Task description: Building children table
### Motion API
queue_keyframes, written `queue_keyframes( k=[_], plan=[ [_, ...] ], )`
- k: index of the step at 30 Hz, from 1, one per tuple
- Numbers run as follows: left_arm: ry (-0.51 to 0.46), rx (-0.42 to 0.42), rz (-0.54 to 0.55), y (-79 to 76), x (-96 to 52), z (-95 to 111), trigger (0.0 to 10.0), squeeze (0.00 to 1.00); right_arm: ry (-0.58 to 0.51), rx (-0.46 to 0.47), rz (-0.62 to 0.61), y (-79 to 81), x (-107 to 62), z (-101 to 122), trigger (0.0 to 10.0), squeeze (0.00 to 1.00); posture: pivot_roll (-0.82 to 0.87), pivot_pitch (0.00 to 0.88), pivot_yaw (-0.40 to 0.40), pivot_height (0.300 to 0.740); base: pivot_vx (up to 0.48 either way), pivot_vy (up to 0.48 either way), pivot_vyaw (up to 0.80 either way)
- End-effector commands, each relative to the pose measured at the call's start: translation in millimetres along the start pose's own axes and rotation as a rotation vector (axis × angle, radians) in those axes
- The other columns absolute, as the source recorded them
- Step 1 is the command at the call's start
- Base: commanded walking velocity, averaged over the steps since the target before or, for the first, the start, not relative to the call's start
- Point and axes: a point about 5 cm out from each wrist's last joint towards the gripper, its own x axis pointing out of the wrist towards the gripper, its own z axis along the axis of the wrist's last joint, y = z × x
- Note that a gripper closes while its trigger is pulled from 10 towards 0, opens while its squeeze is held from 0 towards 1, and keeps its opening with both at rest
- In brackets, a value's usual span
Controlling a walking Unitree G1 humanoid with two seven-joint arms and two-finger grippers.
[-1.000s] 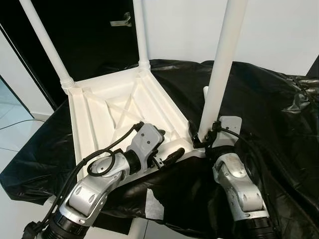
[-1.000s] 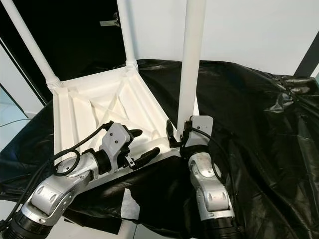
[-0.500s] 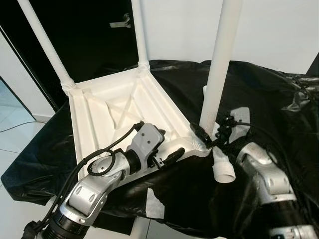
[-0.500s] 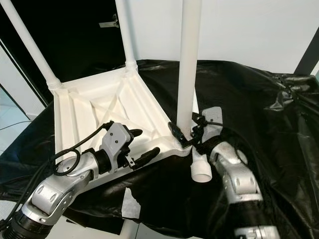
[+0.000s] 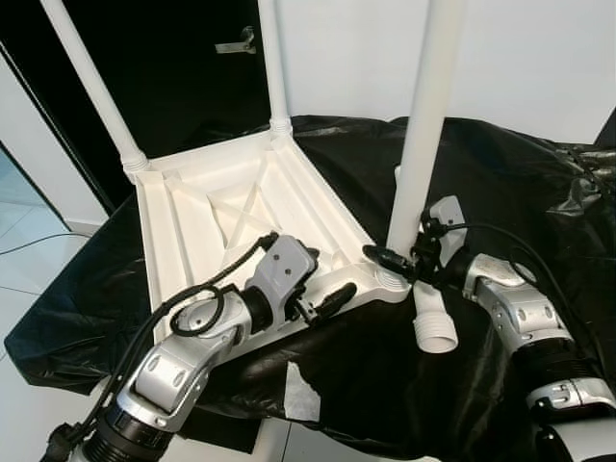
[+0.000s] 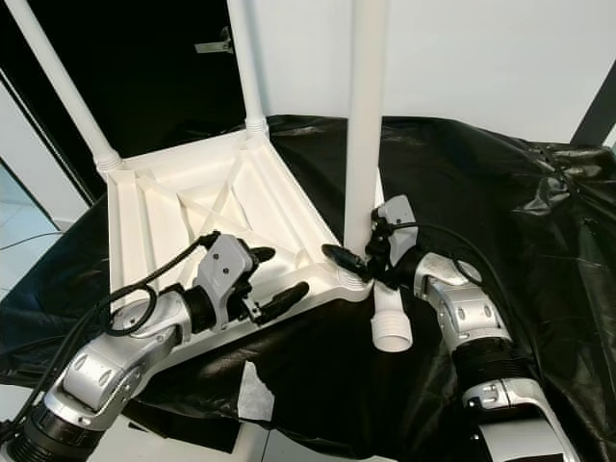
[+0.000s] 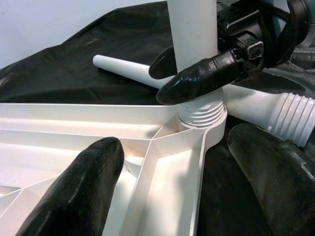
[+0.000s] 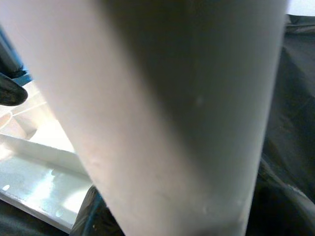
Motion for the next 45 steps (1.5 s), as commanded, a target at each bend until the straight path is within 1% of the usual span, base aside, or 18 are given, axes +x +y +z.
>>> queue_keyframes(
  k=[1,8,9,10,17,18,22,23,25,26,27,28,30,32,34,35,36,45],
  plan=[
    [0.004,0.021,-0.051,-0.4,-1.0,0.8,10.0,0.00,0.019,0.000,0.015,-0.5,0.7,-2.7,0.0,0.00,0.01,0.000,0.041,0.740,0.000,0.000,0.00],
    [0.002,0.019,-0.048,-0.5,-0.6,1.3,10.0,0.00,0.014,0.029,-0.030,-7.3,-5.1,-5.1,0.0,0.00,0.01,0.000,0.039,0.740,0.000,0.000,0.00],
    [0.001,0.019,-0.048,-0.4,-0.4,1.5,10.0,0.00,0.023,0.023,-0.069,-7.8,-4.5,-5.8,9.3,0.00,0.01,0.000,0.038,0.740,0.000,0.000,0.00],
    [0.001,0.019,-0.048,-0.6,-0.5,1.5,10.0,0.00,0.026,0.015,-0.098,-7.4,-3.8,-6.3,10.0,0.00,0.01,0.000,0.038,0.740,0.000,0.000,0.00],
    [0.001,0.015,-0.049,-2.2,0.3,1.0,10.0,0.00,0.014,0.068,-0.274,7.2,0.3,-14.8,10.0,0.00,0.00,0.000,0.036,0.740,0.000,0.000,0.00],
    [0.001,0.015,-0.049,-2.2,0.3,1.0,10.0,0.00,0.014,0.068,-0.274,7.2,0.3,-14.8,10.0,0.00,0.00,0.000,0.036,0.740,0.000,0.000,0.00],
    [0.002,0.012,-0.050,-2.5,0.0,0.3,10.0,0.00,0.036,0.145,-0.527,13.6,-3.1,-25.7,10.0,0.00,0.00,0.000,0.038,0.740,0.000,0.000,0.00],
    [0.002,0.012,-0.050,-2.5,0.0,0.3,10.0,0.00,0.036,0.145,-0.527,13.6,-3.1,-25.7,10.0,0.00,0.00,0.000,0.038,0.740,0.000,0.000,0.00],
    [0.003,0.011,-0.051,-2.7,-0.4,0.0,10.0,0.00,0.040,0.159,-0.615,18.5,-3.8,-28.1,10.0,0.00,-0.01,0.000,0.042,0.740,0.000,0.000,0.00],
    [0.003,0.011,-0.051,-2.7,-0.4,0.0,10.0,0.00,0.040,0.159,-0.615,18.5,-3.8,-28.1,10.0,0.00,-0.01,0.000,0.042,0.740,0.000,0.000,0.00],
    [0.003,0.011,-0.053,-2.9,-0.5,-0.1,10.0,0.00,0.029,0.182,-0.661,22.9,-3.0,-28.4,10.0,0.00,-0.01,0.000,0.044,0.740,0.000,0.000,0.00],
    [0.003,0.011,-0.053,-2.9,-0.5,-0.1,10.0,0.00,0.029,0.182,-0.661,22.9,-3.0,-28.4,10.0,0.00,-0.01,0.000,0.044,0.740,0.000,0.000,0.00],
    [0.003,0.010,-0.056,-3.2,-0.2,-0.5,10.0,0.00,0.017,0.168,-0.731,29.7,-1.4,-25.8,10.0,0.00,-0.01,0.000,0.045,0.740,0.000,0.000,0.00],
    [0.003,0.010,-0.056,-3.2,-0.2,-0.5,10.0,0.00,0.017,0.168,-0.731,29.7,-1.4,-25.8,10.0,0.00,-0.01,0.000,0.045,0.740,0.000,0.000,0.00],
    [0.002,0.008,-0.058,-4.1,1.2,-1.1,10.0,0.00,0.007,0.202,-0.835,35.2,2.9,-23.3,10.0,0.00,-0.01,0.000,0.037,0.740,0.000,0.000,0.00],
    [0.002,0.008,-0.058,-4.1,1.2,-1.1,10.0,0.00,0.007,0.202,-0.835,35.2,2.9,-23.3,10.0,0.00,-0.01,0.000,0.037,0.740,0.000,0.000,0.00],
    [-0.002,0.004,-0.056,-5.0,2.0,-1.1,10.0,0.00,-0.009,0.235,-0.879,41.9,8.0,-19.3,10.0,0.00,-0.01,0.000,0.037,0.740,0.000,0.000,0.00],
    [-0.003,0.001,-0.056,-6.8,2.8,-1.2,10.0,0.00,-0.032,0.210,-0.875,42.4,4.5,-12.4,10.0,0.00,-0.01,0.000,0.029,0.740,0.000,0.000,0.00]
  ],
)
